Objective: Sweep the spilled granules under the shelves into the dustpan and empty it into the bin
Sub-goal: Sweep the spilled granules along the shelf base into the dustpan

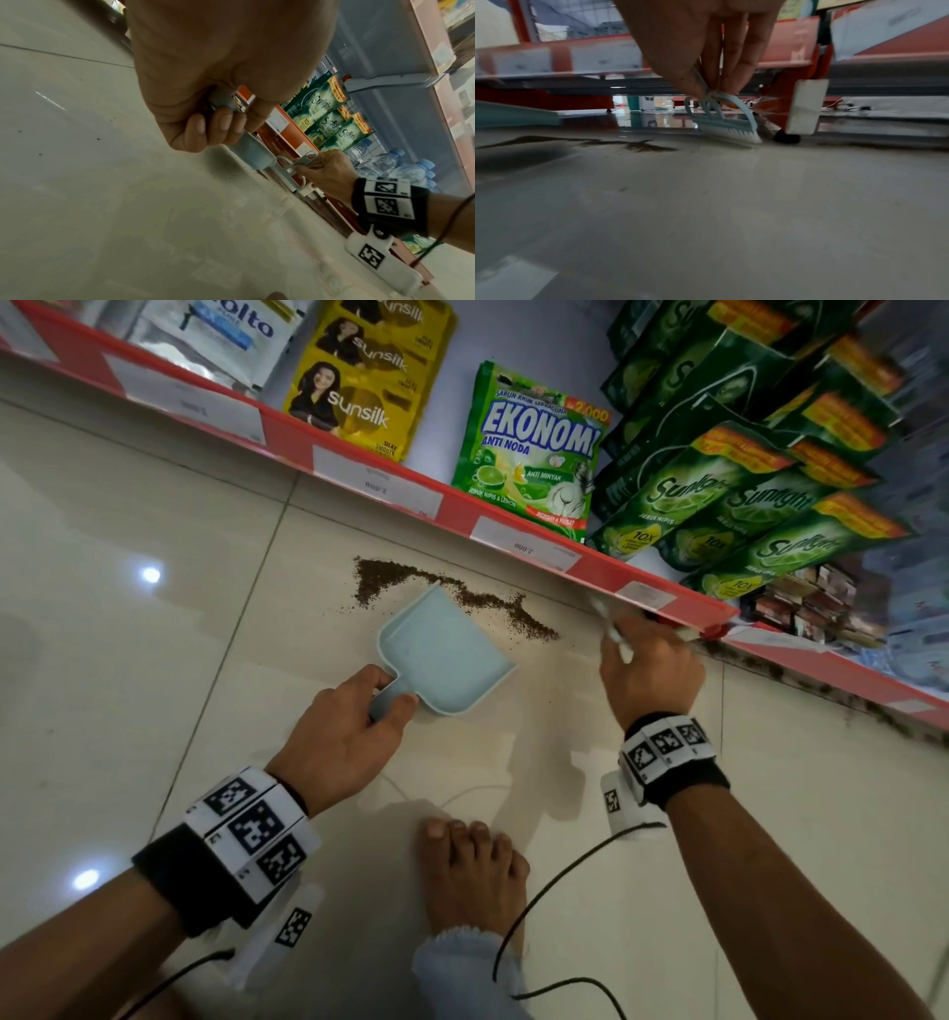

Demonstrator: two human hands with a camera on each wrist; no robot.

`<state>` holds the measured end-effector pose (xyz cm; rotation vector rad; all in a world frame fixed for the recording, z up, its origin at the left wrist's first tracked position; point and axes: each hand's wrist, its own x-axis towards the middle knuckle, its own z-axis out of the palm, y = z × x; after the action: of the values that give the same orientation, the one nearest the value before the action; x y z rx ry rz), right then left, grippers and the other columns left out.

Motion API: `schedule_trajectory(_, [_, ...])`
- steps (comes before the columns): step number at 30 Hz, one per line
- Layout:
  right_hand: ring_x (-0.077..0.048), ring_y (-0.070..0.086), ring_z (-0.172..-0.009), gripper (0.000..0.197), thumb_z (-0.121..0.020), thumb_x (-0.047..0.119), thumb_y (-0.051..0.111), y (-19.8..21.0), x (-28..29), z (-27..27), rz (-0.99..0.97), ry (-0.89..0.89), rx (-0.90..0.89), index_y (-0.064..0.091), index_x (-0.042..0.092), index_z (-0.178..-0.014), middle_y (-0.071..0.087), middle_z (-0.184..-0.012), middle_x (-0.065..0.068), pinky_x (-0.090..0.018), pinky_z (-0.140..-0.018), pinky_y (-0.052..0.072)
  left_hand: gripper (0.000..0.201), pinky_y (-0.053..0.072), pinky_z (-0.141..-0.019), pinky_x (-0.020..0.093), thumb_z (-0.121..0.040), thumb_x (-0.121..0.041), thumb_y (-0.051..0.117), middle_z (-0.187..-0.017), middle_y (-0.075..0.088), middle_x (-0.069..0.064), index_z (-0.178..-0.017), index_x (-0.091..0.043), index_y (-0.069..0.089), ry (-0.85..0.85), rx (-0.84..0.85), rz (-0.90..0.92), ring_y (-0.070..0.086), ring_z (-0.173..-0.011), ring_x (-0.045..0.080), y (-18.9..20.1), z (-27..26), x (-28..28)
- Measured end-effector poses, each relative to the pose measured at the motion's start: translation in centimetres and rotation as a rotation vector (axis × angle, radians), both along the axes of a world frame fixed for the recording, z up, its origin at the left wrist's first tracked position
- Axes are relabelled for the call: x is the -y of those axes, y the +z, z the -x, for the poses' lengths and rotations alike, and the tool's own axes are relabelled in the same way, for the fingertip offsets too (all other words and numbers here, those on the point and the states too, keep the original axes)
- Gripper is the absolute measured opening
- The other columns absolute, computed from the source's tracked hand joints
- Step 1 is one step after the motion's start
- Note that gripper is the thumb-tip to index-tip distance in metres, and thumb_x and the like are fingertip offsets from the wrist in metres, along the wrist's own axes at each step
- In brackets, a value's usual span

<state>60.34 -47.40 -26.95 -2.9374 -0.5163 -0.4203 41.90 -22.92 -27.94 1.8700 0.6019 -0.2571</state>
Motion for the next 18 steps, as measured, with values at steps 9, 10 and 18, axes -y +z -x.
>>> schedule_trajectory(9, [-0.029,0.058,-0.051,0.02,-0.092,0.022,0.055,-0.5,-3.9,1.8,0.011,0.078,-0.185,0.072,0.018,-0.103,0.062,-0.06,-0.004,-0.027,-0.056,0.042,0.022,0.047,-0.064,0.036,-0.095,-0.038,0.054,-0.069,0.063,0.004,-0.096,-0.016,0.057,0.015,0.004,-0.01,0.06,-0.066,0.023,0.1,0.4,-0.2])
schedule_trajectory(10, [-0.028,0.054,-0.048,0.02,-0.092,0.023,0.054,-0.4,-4.8,2.4,-0.042,0.138,-0.18,0.072,0.019,-0.098,0.062,-0.058,-0.003,-0.026,-0.054,0.042,0.022,0.048,-0.065,0.037,-0.095,-0.038,0.054,-0.069,0.063,0.005,-0.097,-0.015,0.057,0.017,0.002,-0.009,0.06,-0.067,0.024,0.2,0.4,-0.2])
schedule_trajectory(18, [-0.03,0.06,-0.046,0.01,-0.086,0.02,0.067,2.4,-3.4,1.8,-0.047,0.126,0.02,0.073,0.019,-0.093,0.066,-0.059,-0.008,-0.028,-0.05,0.049,0.023,0.043,-0.06,0.031,-0.095,-0.039,0.052,-0.07,0.062,0.003,-0.099,-0.017,0.057,0.063,-0.014,-0.009,0.057,-0.064,0.019,0.5,1.4,-1.2])
